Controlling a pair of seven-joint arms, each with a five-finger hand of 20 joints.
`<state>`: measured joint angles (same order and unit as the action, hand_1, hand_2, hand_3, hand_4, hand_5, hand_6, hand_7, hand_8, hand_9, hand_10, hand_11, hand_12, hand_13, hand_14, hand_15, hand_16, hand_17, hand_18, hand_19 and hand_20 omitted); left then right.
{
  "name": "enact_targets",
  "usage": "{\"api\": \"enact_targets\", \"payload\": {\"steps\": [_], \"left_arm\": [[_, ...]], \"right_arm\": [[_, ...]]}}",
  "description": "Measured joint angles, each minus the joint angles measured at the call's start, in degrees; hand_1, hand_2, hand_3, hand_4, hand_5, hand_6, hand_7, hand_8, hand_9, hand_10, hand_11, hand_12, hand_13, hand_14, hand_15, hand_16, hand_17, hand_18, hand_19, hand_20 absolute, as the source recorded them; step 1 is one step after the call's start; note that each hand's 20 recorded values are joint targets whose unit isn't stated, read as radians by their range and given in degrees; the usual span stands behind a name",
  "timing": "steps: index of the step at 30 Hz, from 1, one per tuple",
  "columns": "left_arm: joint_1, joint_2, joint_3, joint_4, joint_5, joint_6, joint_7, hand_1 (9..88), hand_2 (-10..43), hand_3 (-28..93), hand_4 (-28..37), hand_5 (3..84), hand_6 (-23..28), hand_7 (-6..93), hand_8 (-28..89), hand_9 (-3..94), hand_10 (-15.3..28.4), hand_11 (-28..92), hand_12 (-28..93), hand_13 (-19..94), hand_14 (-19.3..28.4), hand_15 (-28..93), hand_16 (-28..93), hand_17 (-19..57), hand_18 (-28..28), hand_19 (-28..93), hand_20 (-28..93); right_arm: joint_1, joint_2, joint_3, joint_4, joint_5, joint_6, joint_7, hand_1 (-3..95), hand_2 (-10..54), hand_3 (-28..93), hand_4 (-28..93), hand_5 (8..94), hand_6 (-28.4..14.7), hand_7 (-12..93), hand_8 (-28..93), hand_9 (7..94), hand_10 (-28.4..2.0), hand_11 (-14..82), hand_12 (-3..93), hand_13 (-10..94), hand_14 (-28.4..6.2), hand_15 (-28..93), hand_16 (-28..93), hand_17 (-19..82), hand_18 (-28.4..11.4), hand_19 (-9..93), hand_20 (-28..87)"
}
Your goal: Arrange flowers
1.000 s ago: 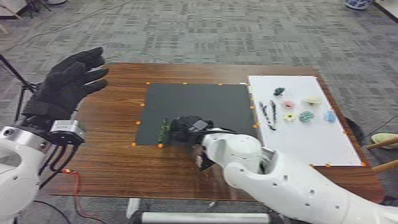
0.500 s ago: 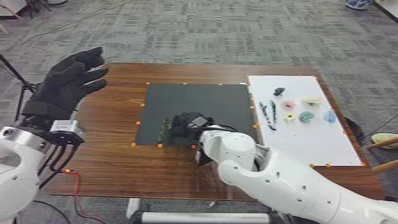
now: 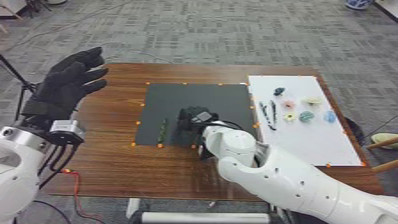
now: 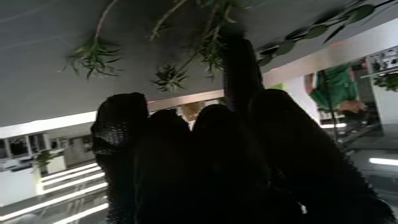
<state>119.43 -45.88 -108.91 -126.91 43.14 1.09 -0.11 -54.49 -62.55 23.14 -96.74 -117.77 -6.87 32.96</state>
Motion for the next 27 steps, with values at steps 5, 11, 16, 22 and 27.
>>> {"api": "enact_targets", "payload": {"steps": [5,11,16,22,27], "left_arm": [[0.0,0.0,0.0,0.0,0.0,0.04,0.03,26.2,-4.2,68,-27.4,21.8,1.5,23.8,-11,16.4,9.4,22,19,8,12.7,44,-6,-10.4,18.8,39,10],[0.0,0.0,0.0,0.01,0.0,0.03,0.12,26.2,-4.1,68,-27.2,21.8,1.5,23.7,-11,16.5,9.4,22,19,8,12.7,44,-5,-10.4,18.8,39,10],[0.0,0.0,0.05,0.01,0.0,0.03,0.14,26.2,-4.1,68,-27.2,21.8,1.4,23.8,-11,16.5,9.4,22,19,8,12.7,44,-6,-10.4,18.8,39,10],[0.0,0.0,0.06,0.01,0.0,0.03,0.15,26.2,-4.2,68,-27.1,21.8,1.5,23.8,-11,16.5,9.4,22,19,8,12.7,44,-5,-10.4,18.8,39,10],[0.0,0.0,0.04,0.01,0.0,0.04,0.15,26.3,-4.3,68,-27.0,21.9,1.5,23.7,-11,16.5,9.4,22,19,8,12.7,44,-5,-10.3,18.7,39,10]], "right_arm": [[0.6,0.0,-0.8,0.2,0.4,1.5,0.9,15.2,32.2,91,-12,60.4,2.3,15,-13,91.3,-7.8,74.6,38.0,85,-10.5,93,40,40,-22.7,89,41],[0.6,0.1,-0.9,0.4,0.8,3.3,1.2,15.0,30.7,91,-13,60.6,2.3,15,-13,91.3,-7.8,74.2,38.0,85,-10.6,93,40,40,-22.7,89,40],[0.7,0.1,-1.1,0.4,1.2,4.7,1.2,15.1,29.6,91,-13,60.6,2.3,15,-13,91.4,-7.8,74.1,37.9,85,-10.6,93,40,40,-22.8,89,40],[0.7,0.3,-1.0,0.0,1.7,5.9,0.9,13.4,26.7,92,-12,61.2,1.8,15,-13,91.5,-7.9,73.6,37.7,85,-10.6,93,40,40,-22.9,89,40],[0.3,1.5,-0.1,-1.9,6.7,8.6,-1.4,13.8,24.3,90,-14,60.5,1.3,15,-13,90.2,-8.4,72.0,37.5,84,-11.3,92,40,38,-22.7,87,40]]}}
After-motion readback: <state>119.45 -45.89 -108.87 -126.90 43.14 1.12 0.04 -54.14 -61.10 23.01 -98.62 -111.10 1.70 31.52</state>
